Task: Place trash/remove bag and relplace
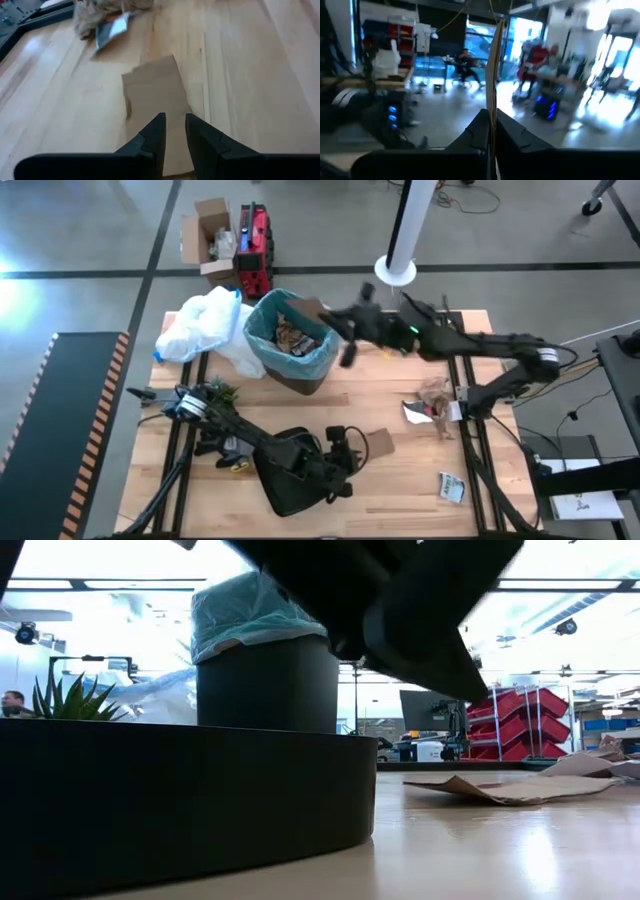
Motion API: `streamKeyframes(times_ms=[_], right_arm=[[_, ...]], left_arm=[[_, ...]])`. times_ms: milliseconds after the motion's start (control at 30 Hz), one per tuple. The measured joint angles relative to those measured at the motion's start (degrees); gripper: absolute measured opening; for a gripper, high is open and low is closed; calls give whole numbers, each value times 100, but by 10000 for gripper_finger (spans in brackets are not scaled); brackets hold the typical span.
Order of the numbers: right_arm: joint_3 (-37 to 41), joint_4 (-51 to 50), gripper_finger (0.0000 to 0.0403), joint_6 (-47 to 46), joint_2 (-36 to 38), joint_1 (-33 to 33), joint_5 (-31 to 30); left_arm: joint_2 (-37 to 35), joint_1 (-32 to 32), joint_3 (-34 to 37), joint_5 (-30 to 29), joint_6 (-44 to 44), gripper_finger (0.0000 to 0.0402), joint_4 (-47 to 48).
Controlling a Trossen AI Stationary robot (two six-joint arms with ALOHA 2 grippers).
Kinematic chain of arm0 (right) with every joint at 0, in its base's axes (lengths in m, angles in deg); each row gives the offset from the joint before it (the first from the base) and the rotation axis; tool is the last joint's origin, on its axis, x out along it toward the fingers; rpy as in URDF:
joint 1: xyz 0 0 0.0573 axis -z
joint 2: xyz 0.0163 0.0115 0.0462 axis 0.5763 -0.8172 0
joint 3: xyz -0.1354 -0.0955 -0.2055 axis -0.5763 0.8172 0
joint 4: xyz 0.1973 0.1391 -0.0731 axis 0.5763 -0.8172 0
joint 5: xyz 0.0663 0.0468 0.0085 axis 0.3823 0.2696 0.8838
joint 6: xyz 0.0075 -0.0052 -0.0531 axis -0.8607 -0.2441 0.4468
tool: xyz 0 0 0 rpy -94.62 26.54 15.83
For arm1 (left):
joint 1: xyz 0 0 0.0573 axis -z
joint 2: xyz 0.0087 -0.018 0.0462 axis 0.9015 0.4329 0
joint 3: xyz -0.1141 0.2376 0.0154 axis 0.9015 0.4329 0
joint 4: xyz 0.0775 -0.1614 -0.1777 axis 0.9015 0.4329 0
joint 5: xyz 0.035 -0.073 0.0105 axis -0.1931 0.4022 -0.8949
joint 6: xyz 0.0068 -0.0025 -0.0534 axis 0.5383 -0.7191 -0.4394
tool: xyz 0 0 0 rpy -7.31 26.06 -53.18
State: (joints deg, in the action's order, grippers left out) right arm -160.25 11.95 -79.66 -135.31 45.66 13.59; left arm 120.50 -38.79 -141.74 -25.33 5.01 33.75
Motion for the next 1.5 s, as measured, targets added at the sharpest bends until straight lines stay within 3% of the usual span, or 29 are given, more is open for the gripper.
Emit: streamKeyframes(times_ms=[167, 367, 567, 767, 933, 1200, 1367, 1500], right_arm=[[-742, -645, 27, -651, -855, 469, 510], [-1267, -1594, 144, -502, -1267, 513, 570], [-1300, -3029, 232, 274, -612, 111, 366], [-1083, -5358, 245, 541, 459, -807, -610], [-224, -6550, 228, -1114, 1407, -1758, -687], [2505, -6452, 211, -3549, 2314, -3308, -923], [3914, -5840, 219, -4812, 2320, -3554, -1017], [4621, -5147, 226, -5261, 2214, -3479, -906]], left_arm=[[116, 1, 7, -137, 102, 68, -312], [148, -18, 4, -155, 89, 111, -342], [150, -34, 4, -151, 96, 152, -374], [150, -34, 4, -97, 186, 168, -293], [140, -33, 6, 37, 256, 165, -4], [101, 28, 7, 496, 791, 142, 416], [59, 50, -19, 582, 1402, 127, 751], [72, -79, -250, 1522, 1209, 117, 1648]])
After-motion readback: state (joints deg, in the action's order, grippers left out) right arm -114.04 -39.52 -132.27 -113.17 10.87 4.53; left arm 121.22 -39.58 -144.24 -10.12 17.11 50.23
